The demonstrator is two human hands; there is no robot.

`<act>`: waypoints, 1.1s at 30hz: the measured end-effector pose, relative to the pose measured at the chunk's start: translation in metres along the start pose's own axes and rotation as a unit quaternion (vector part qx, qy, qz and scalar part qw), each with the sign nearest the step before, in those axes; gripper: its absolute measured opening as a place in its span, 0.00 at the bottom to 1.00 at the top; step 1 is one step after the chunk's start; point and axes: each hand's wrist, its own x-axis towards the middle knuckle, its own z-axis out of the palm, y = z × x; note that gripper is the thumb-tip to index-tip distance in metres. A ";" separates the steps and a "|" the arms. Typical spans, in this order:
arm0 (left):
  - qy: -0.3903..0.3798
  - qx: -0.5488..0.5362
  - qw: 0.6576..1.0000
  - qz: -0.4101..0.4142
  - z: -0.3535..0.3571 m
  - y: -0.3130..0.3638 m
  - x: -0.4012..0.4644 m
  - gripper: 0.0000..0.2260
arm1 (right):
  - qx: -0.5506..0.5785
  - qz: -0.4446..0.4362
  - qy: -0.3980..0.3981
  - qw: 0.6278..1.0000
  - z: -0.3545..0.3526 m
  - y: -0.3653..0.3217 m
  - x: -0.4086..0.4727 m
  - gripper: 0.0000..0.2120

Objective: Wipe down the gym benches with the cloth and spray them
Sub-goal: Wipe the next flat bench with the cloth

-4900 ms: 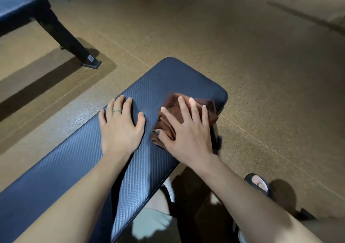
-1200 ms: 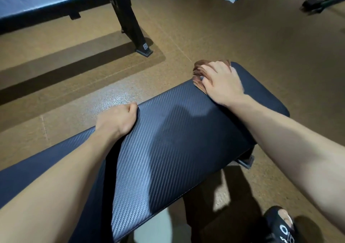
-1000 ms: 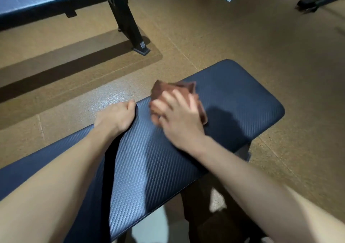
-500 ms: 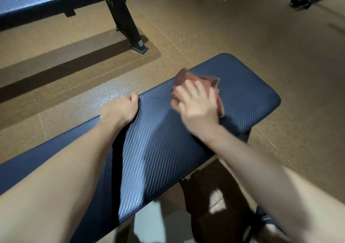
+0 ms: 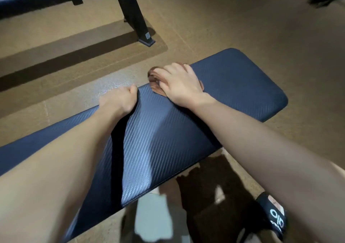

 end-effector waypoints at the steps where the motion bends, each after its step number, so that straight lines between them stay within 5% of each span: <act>1: 0.000 0.002 1.000 -0.004 -0.001 0.000 0.000 0.28 | -0.002 0.020 0.011 1.000 -0.002 0.015 0.006 0.19; 7: 0.014 -0.054 0.998 0.026 -0.004 0.034 0.010 0.23 | -0.006 0.092 0.051 0.994 -0.013 0.108 -0.010 0.18; 10: -0.008 -0.081 0.992 0.098 -0.001 0.084 0.009 0.33 | -0.012 0.122 0.066 0.990 -0.022 0.141 -0.026 0.18; 15: -0.029 0.042 0.992 0.116 0.014 0.132 -0.009 0.45 | -0.028 0.208 0.080 0.974 -0.029 0.178 -0.061 0.20; 20: -0.039 0.038 0.994 0.098 0.012 0.133 -0.014 0.47 | -0.052 0.285 0.051 0.956 -0.034 0.173 -0.102 0.20; 24: -0.064 0.133 0.987 0.062 -0.009 0.162 -0.034 0.46 | -0.067 0.281 0.006 0.957 -0.057 0.164 -0.143 0.21; 27: -0.069 0.156 0.976 0.137 -0.033 0.200 -0.066 0.45 | 0.034 0.291 -0.095 0.951 -0.093 0.169 -0.154 0.18; 29: -0.101 0.091 0.970 0.202 -0.056 0.228 -0.089 0.45 | 0.203 0.330 -0.109 0.915 -0.133 0.170 -0.154 0.17; 33: -0.232 -0.265 0.931 0.092 -0.130 0.282 -0.128 0.33 | 0.459 0.383 -0.073 0.798 -0.229 0.152 -0.147 0.16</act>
